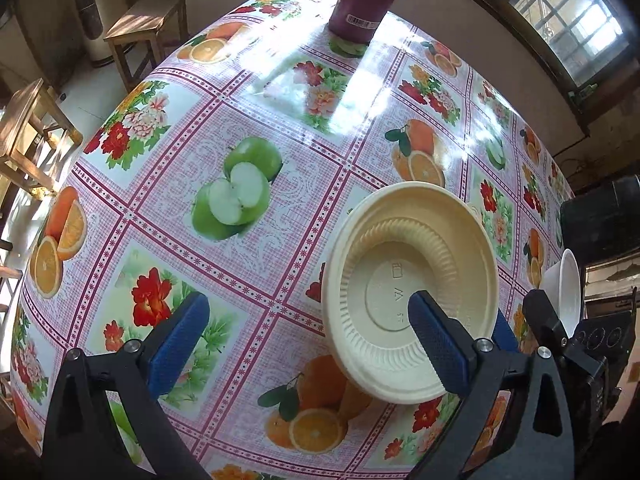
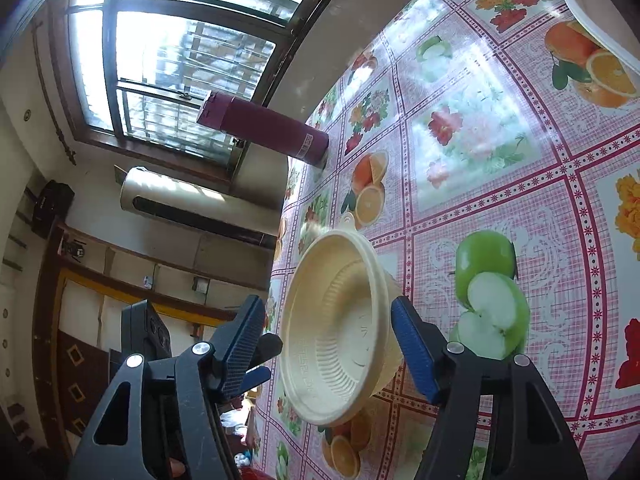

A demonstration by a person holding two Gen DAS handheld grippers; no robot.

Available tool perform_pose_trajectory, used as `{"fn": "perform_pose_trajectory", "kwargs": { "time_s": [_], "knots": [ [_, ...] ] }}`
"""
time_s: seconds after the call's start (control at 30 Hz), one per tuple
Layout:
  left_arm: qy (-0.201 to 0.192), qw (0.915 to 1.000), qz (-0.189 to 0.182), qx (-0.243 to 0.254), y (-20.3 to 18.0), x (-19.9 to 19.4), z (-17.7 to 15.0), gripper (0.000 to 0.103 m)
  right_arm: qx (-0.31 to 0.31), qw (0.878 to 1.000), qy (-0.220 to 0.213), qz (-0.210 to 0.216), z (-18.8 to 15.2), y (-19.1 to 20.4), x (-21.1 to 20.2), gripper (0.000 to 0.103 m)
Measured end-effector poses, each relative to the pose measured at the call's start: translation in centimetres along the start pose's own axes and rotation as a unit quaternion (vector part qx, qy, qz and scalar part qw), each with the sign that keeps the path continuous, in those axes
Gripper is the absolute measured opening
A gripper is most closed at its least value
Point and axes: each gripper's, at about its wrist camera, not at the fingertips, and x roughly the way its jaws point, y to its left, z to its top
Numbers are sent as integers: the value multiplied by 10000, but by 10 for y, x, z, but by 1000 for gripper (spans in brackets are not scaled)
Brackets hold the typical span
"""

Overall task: Organize plates and bowls
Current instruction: 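Close the right gripper on the cream plate rim and lift it, then carry the cream ridged plate over the red plate stack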

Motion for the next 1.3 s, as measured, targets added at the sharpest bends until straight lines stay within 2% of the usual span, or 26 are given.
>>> {"fn": "perform_pose_trajectory", "kwargs": {
  "time_s": [0.07,0.13,0.2,0.27,0.4,0.5,0.53,0.6,0.73,1.03,1.3],
  "knots": [
    [118,9998,-155,-47,4,3,1,86,-66,9999,-29,-114,-1,1,0,65],
    [169,9996,-222,-26,4,6,1,56,-160,9995,-73,-248,-1,3,1,62],
    [236,9994,-233,14,2,11,0,43,-239,9991,-89,-334,-1,5,1,55],
    [207,9993,-294,111,-2,13,-2,38,-304,9986,-89,-433,-1,7,2,47],
    [3,9993,-164,350,-14,6,-6,24,-390,9970,-77,-664,-1,8,3,32],
    [-148,9981,-36,604,-24,-3,-8,23,-403,9960,-117,-789,-2,7,2,22],
    [-222,9974,30,685,-27,-6,-9,18,-421,9952,-155,-870,-2,7,1,20],
    [-345,9957,216,833,-32,-8,-9,14,-427,9940,-174,-991,-1,5,0,11],
    [-215,9955,220,899,-31,0,-11,13,-396,9932,-153,-1085,-1,1,0,9],
    [-268,9956,91,896,-31,-3,-15,13,-428,9921,-225,-1158,-4,3,-6,9],
    [-338,9956,-60,868,-20,-23,-27,13,-709,9898,-294,-1201,-16,28,-17,9]
  ]
}}
